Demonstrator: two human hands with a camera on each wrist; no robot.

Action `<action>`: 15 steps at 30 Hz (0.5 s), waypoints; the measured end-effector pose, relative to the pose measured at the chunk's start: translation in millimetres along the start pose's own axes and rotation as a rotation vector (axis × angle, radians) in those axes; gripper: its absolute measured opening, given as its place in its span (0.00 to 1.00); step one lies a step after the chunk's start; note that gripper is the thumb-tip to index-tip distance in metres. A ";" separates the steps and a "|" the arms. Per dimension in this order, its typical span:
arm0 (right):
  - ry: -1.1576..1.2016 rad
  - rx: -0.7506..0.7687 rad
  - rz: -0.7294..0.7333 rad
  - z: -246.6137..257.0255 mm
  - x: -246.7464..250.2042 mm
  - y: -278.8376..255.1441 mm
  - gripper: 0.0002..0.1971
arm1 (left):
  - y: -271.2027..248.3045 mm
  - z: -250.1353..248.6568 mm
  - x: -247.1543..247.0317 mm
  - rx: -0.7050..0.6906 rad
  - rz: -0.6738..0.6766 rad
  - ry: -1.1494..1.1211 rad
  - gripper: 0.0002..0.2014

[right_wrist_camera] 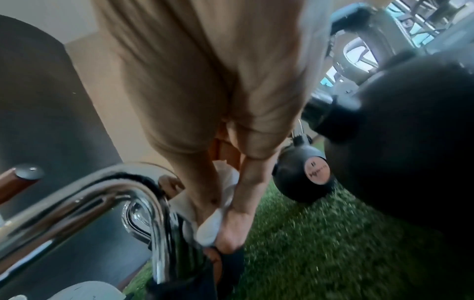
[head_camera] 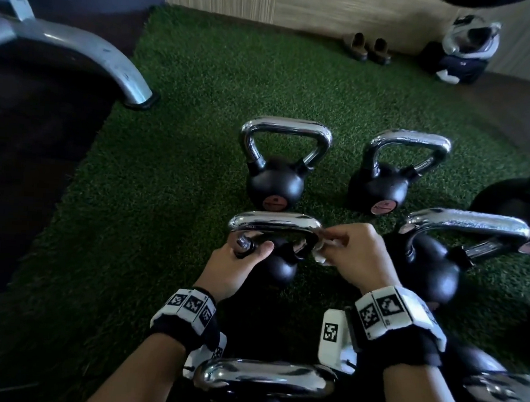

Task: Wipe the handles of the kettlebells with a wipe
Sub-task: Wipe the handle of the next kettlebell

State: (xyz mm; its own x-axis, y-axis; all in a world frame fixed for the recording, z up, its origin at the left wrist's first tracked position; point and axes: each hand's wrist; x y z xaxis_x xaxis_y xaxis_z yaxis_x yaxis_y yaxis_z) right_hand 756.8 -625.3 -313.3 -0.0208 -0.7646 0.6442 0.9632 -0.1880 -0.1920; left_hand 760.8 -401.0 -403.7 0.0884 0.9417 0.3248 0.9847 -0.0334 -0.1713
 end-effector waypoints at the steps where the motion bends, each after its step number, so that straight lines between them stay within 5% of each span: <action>1: 0.018 -0.042 0.032 -3.1 -6.0 2.0 0.11 | -0.4 -1.0 0.0 0.000 -0.004 -0.004 0.27; 6: 0.200 -0.191 0.083 -14.2 -18.7 3.6 0.09 | -2.2 -5.4 3.5 0.003 0.029 0.093 0.23; 9: 0.124 -0.164 -0.049 -15.2 -1.1 -2.9 0.10 | -5.1 -4.8 17.4 0.032 0.163 0.089 0.32; 11: 0.063 -0.084 -0.128 -10.2 17.4 -10.2 0.08 | -9.5 -7.3 35.2 0.025 0.243 0.169 0.21; 13: 0.131 0.012 -0.143 -1.8 32.5 -17.2 0.09 | -18.2 -19.6 58.9 -0.041 0.176 0.303 0.04; 15: 0.236 0.122 -0.111 13.1 38.4 -23.1 0.09 | -31.1 -36.3 81.1 -0.190 -0.029 0.355 0.12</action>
State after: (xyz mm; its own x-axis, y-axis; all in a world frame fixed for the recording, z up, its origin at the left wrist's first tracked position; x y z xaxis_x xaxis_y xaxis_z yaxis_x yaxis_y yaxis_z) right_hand 737.3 -642.2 -274.5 -0.1760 -0.8687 0.4631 0.9764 -0.2138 -0.0301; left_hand 742.8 -335.8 -338.3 0.0742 0.7701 0.6337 0.9948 -0.1017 0.0071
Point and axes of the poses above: each hand's wrist, its own y-axis towards the middle knuckle, its own x-axis out of the back of the hand, z = x × y, and after that the axes turned 9 degrees about -x, right-handed
